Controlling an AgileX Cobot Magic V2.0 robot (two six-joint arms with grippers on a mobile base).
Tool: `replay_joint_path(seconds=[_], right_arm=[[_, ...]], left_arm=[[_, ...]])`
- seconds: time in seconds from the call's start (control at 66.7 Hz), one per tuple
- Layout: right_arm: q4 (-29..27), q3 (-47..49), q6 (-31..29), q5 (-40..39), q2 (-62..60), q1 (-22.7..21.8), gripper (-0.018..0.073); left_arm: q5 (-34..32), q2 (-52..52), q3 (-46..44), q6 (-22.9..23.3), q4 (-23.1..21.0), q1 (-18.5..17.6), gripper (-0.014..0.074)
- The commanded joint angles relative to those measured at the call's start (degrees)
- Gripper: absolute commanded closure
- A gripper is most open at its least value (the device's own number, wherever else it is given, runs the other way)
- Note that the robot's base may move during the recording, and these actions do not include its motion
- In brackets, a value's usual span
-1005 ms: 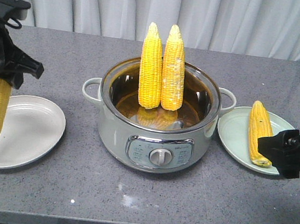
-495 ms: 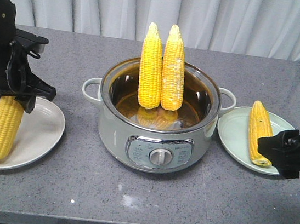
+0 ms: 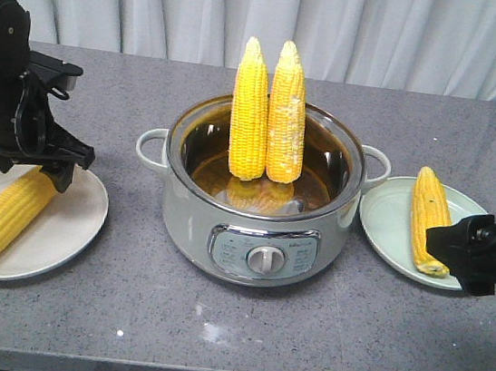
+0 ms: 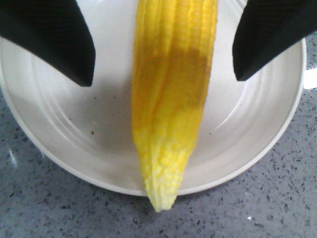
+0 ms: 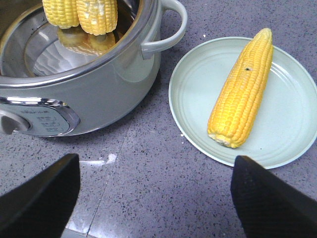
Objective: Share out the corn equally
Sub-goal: 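Lower the cob onto the cream plate and open the left gripper, then raise the left gripper up and away from the cream plate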
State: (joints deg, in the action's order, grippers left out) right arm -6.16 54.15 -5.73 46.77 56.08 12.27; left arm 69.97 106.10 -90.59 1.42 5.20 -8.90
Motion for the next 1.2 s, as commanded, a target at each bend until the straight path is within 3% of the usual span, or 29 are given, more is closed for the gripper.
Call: replay_joint_path(seconds=[0.0, 0.225, 0.57, 0.975, 1.185], right_arm=[[0.0, 1.5, 0.0, -3.1, -0.7, 0.0, -0.0024], [0.0, 1.5, 0.0, -3.1, -0.7, 0.0, -0.0024], [0.0, 1.5, 0.0, -3.1, -0.7, 0.0, -0.0024], [0.0, 1.5, 0.0, -3.6, -0.7, 0.0, -0.0024], [-0.1, 1.5, -0.2, -3.6, -0.7, 0.0, -0.0024]], left_arm=[[-1.8, -2.7, -1.1, 0.1, 0.1, 0.1, 0.0038], [-5.5, -7.8, -0.2, 0.1, -1.5, -1.2, 0.0038], [-17.0, -23.3, 11.2, -0.1, -1.9, -6.3, 0.0038], [-24.6, -35.8, 22.7, -8.8, -9.2, -8.6, 0.0038], [-25.9, -37.2, 25.4, -9.0, -9.2, -8.6, 0.0038]])
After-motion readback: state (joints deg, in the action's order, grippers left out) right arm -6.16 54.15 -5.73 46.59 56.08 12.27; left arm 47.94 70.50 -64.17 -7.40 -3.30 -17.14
